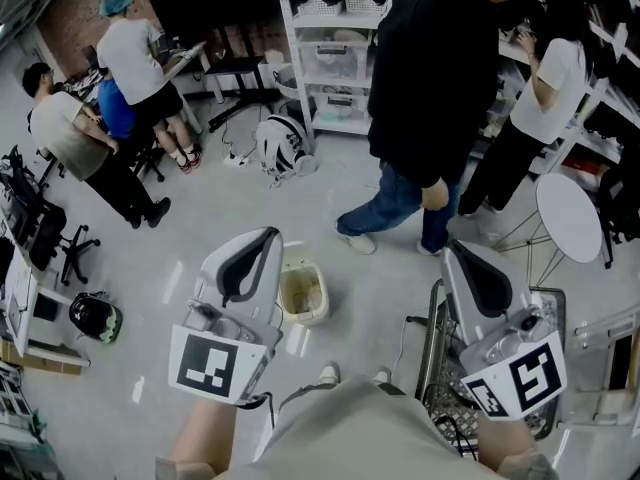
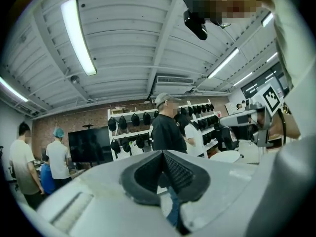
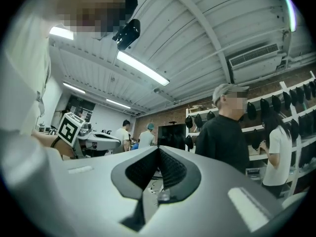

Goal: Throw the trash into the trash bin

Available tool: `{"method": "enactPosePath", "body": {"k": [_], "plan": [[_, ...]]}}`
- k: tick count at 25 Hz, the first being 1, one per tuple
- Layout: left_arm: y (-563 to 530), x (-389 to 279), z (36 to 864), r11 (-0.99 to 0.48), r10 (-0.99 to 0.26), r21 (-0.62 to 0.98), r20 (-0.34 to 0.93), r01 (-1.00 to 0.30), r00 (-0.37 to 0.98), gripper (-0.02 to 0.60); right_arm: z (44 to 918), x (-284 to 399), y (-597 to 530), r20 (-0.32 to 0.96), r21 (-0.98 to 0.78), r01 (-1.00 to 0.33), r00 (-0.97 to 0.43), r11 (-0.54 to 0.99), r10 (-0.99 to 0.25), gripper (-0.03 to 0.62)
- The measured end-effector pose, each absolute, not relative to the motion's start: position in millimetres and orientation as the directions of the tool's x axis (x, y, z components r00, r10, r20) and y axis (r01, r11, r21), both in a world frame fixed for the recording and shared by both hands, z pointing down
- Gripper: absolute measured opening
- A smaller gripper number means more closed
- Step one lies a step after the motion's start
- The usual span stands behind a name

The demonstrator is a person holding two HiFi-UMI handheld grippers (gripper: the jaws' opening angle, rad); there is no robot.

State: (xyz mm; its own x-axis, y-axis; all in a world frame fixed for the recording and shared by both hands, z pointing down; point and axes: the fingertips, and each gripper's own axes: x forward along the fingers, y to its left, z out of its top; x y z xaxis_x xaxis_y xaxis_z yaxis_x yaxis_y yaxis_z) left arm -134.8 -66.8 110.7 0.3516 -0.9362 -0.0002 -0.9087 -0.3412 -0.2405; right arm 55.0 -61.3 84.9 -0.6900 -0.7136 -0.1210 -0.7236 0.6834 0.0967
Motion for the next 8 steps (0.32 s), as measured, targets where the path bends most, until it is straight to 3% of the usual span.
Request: {"method": "enactPosePath", "body": {"k": [8], "plan": [[-62.4,-132.8,123.1,-0.331,-0.942,-0.242,0.026,-0.912,0.335,0.003,97.5,59.8,-59.7,-0.103,0.087,-0.731,-0.682,0.677,-0.724,0.005]]}}
